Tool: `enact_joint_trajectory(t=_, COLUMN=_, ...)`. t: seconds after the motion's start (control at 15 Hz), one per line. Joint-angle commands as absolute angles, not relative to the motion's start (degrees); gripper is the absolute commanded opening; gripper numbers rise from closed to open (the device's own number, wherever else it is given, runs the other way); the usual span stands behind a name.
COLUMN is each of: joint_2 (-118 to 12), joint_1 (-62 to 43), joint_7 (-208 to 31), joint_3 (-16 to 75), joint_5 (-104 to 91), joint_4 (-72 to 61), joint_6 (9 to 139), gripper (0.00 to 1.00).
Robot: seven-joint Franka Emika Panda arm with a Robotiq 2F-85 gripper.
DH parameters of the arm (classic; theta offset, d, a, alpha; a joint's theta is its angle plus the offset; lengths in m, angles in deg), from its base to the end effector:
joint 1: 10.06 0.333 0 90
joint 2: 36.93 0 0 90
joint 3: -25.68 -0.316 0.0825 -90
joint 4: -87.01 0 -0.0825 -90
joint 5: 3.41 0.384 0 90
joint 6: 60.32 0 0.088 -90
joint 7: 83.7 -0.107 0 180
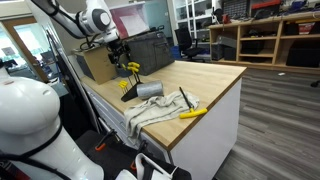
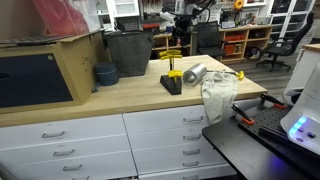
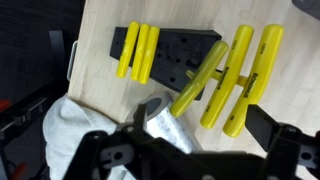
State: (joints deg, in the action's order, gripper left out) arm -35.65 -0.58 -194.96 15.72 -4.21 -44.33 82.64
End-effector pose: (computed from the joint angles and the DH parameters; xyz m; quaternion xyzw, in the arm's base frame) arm 0.5017 0.1773 0.3819 -0.6952 0.7100 -0.0529 0.0991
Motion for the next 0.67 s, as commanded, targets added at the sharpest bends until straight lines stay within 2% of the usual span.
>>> enact_joint_trajectory(t=0.0, joint_2=-29.9, joint_1=-0.4, joint_7=-189.7, joint_3=15.5, joint_5=-2.6, joint_4=-45.7, joint_6=80.8, gripper=1.0)
enact_joint_trajectory(t=0.4, joint_2=-26.8, joint_1=-0.6, joint_7=-169.9, joint_3=17.2, joint_5=1.6, joint_4=-44.5, joint_6=73.6, gripper=1.0)
enact_joint_trajectory(t=0.6, joint_2=-26.2, joint_1=1.8, joint_7=-156.1, joint_3=21.4, joint_5=6.1, joint_4=-44.2, joint_6=69.1, gripper=1.0)
